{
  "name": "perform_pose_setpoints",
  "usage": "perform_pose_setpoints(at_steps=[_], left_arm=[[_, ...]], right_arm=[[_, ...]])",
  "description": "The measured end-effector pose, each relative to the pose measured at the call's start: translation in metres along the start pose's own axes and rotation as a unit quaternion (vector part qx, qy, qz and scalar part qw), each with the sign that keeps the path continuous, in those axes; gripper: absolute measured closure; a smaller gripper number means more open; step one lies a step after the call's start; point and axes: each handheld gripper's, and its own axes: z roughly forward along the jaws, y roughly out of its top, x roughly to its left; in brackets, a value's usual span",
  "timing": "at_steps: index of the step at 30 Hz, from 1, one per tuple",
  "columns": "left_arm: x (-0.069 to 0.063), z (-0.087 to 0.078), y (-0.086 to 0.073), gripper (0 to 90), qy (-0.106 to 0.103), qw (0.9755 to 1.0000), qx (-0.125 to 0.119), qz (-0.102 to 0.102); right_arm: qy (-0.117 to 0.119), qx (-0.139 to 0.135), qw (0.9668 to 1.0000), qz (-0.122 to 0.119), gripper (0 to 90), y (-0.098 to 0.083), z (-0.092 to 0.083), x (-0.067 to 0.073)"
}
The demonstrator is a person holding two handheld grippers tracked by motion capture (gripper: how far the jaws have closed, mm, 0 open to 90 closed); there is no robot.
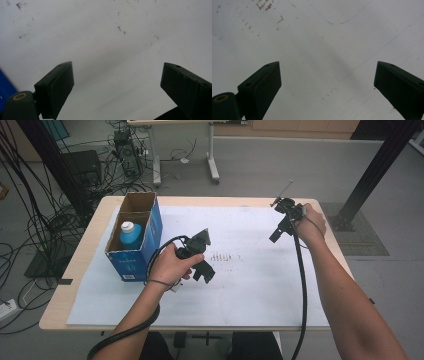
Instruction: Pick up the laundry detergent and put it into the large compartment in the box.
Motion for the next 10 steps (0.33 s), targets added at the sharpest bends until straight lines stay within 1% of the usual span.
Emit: perform_pose_setpoints(at_steps=[7,10], left_arm=[[-0.0003,-0.0028,0.0002,12.0,0.001,1.0,-0.002,-0.001],[-0.0011,-0.0042,0.0001,12.1,0.0,1.0,-0.004,0.0]], right_arm=[[0.002,-0.002,1.0,0.003,7.1,-0.0018,-0.0003,-0.0012],[0.001,-0.003,1.0,0.001,7.1,-0.0015,-0.0009,-0.0009]])
